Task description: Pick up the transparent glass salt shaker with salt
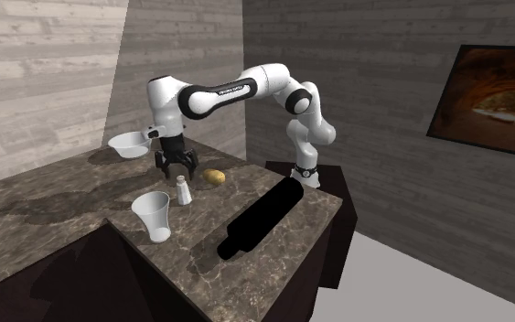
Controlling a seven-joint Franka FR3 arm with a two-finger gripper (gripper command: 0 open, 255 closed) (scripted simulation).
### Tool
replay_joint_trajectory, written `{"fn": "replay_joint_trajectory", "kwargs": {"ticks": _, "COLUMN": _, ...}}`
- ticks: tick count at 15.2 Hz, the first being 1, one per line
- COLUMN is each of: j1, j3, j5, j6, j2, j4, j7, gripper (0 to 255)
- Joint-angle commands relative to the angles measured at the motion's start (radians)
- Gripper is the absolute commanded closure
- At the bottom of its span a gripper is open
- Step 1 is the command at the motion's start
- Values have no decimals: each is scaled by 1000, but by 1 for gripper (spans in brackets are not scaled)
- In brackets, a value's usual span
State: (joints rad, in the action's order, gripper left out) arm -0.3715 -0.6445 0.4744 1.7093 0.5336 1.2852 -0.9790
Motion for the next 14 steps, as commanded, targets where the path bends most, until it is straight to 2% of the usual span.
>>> {"fn": "replay_joint_trajectory", "kwargs": {"ticks": 1, "j1": 4, "j3": 1, "j5": 2, "j6": 21, "j2": 2, "j4": 20, "j7": -5, "gripper": 0}}
{"fn": "replay_joint_trajectory", "kwargs": {"ticks": 2, "j1": 4, "j3": 1, "j5": 2, "j6": 21, "j2": 2, "j4": 20, "j7": -5, "gripper": 0}}
{"fn": "replay_joint_trajectory", "kwargs": {"ticks": 3, "j1": 4, "j3": 1, "j5": 2, "j6": 19, "j2": 1, "j4": 19, "j7": -5, "gripper": 255}}
{"fn": "replay_joint_trajectory", "kwargs": {"ticks": 12, "j1": 4, "j3": 1, "j5": 2, "j6": 21, "j2": 2, "j4": 20, "j7": -5, "gripper": 255}}
{"fn": "replay_joint_trajectory", "kwargs": {"ticks": 14, "j1": -2, "j3": 0, "j5": 1, "j6": -5, "j2": 2, "j4": -8, "j7": 2, "gripper": 255}}
